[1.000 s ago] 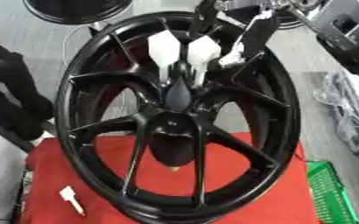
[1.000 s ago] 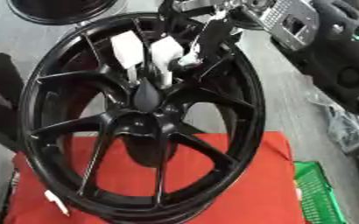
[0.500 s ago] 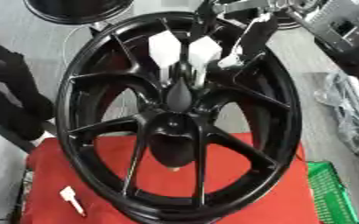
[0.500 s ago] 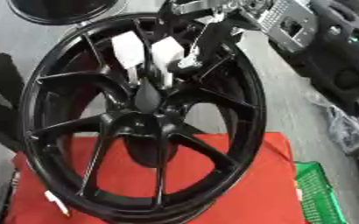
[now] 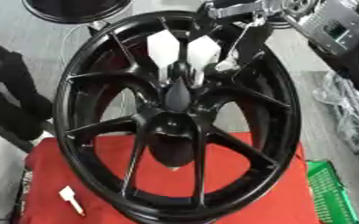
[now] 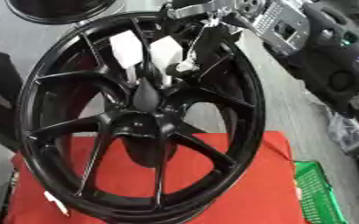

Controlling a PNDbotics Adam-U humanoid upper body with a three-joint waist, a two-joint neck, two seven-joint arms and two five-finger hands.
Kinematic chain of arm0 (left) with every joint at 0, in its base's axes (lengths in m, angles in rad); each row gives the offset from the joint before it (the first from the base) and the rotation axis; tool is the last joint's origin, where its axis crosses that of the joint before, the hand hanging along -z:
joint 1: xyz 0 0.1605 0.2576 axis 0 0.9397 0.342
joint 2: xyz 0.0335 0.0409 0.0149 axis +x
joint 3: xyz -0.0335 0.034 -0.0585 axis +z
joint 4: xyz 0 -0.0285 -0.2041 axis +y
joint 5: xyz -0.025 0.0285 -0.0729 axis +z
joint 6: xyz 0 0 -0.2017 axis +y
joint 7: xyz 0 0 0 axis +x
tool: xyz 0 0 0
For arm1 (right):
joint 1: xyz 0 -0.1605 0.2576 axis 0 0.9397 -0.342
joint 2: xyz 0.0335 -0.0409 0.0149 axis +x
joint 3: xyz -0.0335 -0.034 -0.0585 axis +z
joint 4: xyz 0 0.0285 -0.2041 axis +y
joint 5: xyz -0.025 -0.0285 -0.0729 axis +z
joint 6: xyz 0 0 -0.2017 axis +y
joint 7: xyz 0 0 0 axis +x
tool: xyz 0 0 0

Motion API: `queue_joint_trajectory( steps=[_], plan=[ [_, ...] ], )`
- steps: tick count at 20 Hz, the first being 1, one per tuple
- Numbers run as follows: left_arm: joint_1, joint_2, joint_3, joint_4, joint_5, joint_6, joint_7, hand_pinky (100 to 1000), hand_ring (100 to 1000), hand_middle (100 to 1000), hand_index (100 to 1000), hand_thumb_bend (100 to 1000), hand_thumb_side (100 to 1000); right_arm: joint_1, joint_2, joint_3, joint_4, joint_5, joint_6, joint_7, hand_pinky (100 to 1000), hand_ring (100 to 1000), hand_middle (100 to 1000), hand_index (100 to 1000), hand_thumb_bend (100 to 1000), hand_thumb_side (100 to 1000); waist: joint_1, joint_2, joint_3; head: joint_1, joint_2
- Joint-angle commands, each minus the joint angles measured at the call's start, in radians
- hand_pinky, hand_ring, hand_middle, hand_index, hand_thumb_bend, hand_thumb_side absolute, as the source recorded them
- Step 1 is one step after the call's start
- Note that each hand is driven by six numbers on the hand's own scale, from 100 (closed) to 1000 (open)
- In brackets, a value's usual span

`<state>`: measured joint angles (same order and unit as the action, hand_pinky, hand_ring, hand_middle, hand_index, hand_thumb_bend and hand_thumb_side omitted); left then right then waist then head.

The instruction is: Pull the pin out of the wheel hub.

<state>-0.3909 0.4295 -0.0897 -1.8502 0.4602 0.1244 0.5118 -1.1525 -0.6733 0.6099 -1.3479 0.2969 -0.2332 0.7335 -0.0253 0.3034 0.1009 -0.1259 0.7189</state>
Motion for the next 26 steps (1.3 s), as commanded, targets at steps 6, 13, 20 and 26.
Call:
queue_joint_trajectory(
  steps=[6, 13, 20, 26],
  plan=[
    [-0.014, 0.009, 0.001, -0.021, 0.005, 0.001, -0.001, 577, 779, 760, 710, 292, 672, -0.026, -0.02, -0.017, -0.017, -0.024, -0.004, -0.036, 773, 659, 478, 618, 323, 144, 0.003, -0.018, 0.001, -0.012, 0.0],
    [-0.014, 0.01, -0.001, -0.019, 0.005, 0.002, -0.003, 577, 780, 760, 711, 292, 675, -0.027, -0.022, -0.021, -0.017, -0.045, 0.007, -0.065, 740, 586, 376, 524, 235, 100, 0.001, -0.022, 0.0, -0.015, 0.001],
    [-0.011, 0.01, -0.001, -0.017, 0.004, 0.002, -0.003, 578, 781, 761, 711, 292, 674, -0.038, -0.042, -0.036, -0.04, -0.087, 0.053, -0.084, 725, 555, 322, 475, 176, 159, -0.004, -0.031, -0.002, -0.015, 0.002],
    [-0.007, 0.012, -0.001, -0.016, 0.001, 0.002, -0.004, 579, 782, 762, 712, 293, 671, -0.051, -0.084, -0.071, -0.073, -0.121, 0.085, -0.083, 723, 549, 315, 470, 175, 158, -0.012, -0.044, -0.007, -0.015, 0.001]
  ],
)
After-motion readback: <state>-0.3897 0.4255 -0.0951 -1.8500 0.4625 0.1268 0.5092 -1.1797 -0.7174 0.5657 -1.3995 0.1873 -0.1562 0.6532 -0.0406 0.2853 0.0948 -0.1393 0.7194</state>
